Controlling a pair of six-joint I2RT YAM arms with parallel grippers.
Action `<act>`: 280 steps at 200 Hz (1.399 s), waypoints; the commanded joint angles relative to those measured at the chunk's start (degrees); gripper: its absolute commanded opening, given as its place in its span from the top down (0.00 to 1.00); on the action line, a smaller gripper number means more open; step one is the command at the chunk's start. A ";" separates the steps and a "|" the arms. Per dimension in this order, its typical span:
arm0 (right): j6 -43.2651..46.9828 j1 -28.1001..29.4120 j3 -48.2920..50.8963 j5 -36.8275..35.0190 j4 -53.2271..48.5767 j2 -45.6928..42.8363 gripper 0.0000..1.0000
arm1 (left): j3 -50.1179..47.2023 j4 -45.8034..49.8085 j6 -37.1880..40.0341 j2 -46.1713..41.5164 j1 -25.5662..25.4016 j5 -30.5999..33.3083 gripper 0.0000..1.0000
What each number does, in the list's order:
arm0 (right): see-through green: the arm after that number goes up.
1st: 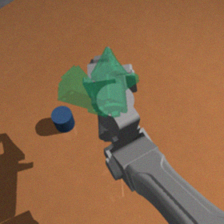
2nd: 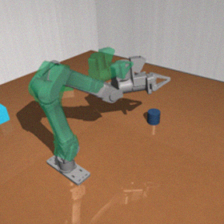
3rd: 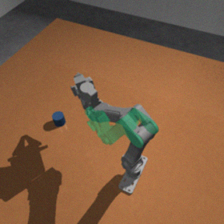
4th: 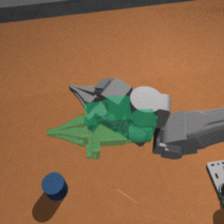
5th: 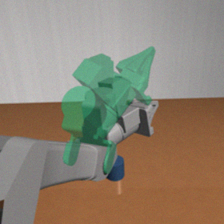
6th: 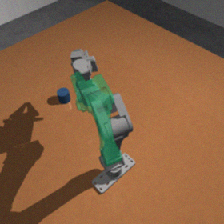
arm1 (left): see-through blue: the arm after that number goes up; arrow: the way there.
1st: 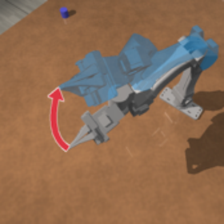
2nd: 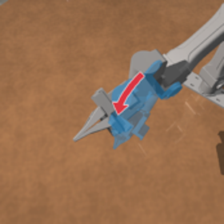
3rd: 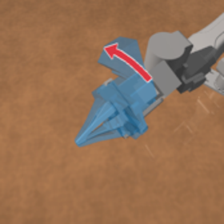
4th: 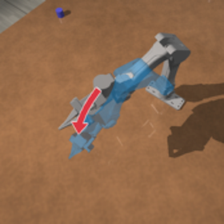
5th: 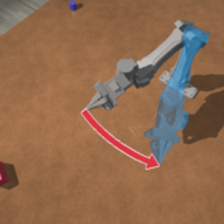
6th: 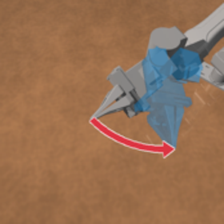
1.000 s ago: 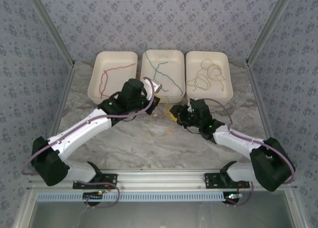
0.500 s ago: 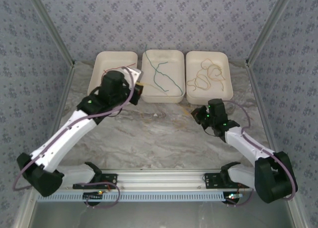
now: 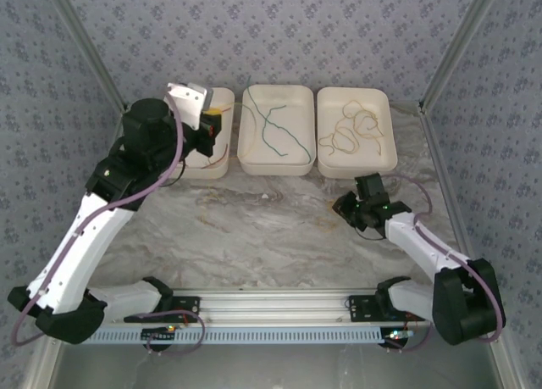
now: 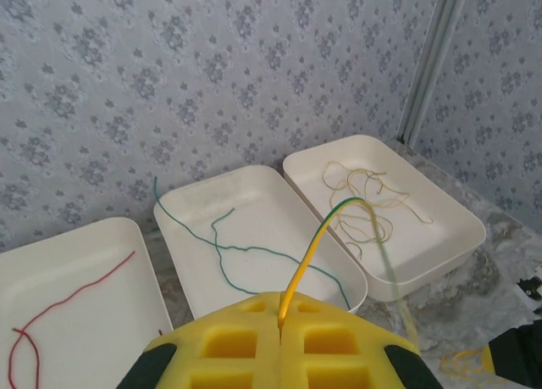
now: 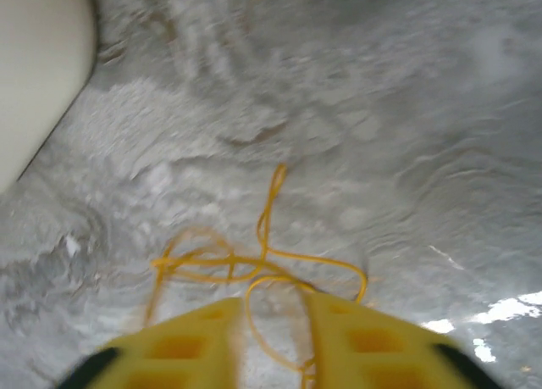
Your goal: Untangle the cables
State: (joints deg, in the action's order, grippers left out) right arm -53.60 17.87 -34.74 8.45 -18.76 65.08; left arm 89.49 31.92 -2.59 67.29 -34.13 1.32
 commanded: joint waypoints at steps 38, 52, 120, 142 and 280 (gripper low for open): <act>-2.10 10.12 -7.31 -11.78 -9.10 -17.19 0.39 | 3.41 -0.39 -1.04 5.16 0.20 -6.06 1.00; -1.51 11.71 -8.35 -12.05 -8.67 -19.83 0.38 | 3.34 -1.87 -1.88 6.37 0.17 -7.46 1.00; -11.77 13.94 -5.31 -1.20 15.46 -20.04 0.38 | 3.06 -8.98 -5.30 10.08 -0.95 -11.16 1.00; -8.24 15.91 -11.41 -3.74 13.24 -16.92 0.39 | 5.42 -9.94 -6.52 12.55 -1.29 -12.95 1.00; 16.55 13.82 -7.42 -15.45 23.12 -13.42 0.40 | 21.91 -16.45 -11.26 28.97 -6.50 -17.29 1.00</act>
State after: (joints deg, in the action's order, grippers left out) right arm -44.10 32.88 -47.64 -4.08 -5.96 53.71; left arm 106.83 16.08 -13.19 95.44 -39.53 -14.26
